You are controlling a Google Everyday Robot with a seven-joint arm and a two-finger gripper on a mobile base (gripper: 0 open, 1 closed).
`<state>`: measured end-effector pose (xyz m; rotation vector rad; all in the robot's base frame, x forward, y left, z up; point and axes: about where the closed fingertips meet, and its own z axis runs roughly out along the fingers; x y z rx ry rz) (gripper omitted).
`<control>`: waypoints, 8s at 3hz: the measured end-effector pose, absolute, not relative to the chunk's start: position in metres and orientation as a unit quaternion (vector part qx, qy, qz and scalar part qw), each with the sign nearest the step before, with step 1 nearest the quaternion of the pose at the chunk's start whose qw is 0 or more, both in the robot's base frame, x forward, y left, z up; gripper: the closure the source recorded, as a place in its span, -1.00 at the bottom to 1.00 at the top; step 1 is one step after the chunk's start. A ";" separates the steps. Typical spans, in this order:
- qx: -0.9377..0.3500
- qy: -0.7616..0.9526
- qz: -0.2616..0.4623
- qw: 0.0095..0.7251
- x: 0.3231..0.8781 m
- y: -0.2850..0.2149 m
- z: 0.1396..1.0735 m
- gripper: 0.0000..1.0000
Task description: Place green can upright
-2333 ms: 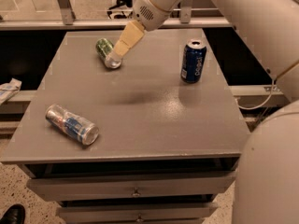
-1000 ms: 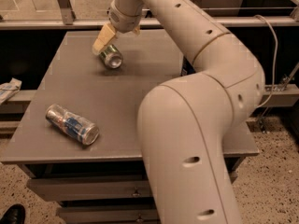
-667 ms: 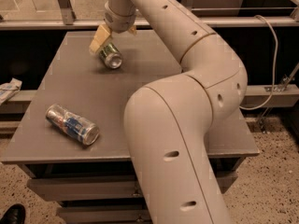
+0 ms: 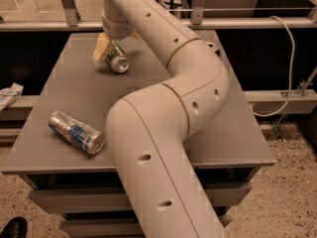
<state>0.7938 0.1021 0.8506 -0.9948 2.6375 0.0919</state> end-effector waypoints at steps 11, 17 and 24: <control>-0.360 0.822 0.129 0.422 0.769 0.089 0.999 1.00; -0.195 0.747 0.241 0.588 0.752 0.132 0.991 1.00; -0.308 0.653 0.246 0.647 0.715 0.125 0.931 1.00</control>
Offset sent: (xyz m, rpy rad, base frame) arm 0.0183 0.0118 0.0165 -0.1386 -0.0121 -0.0328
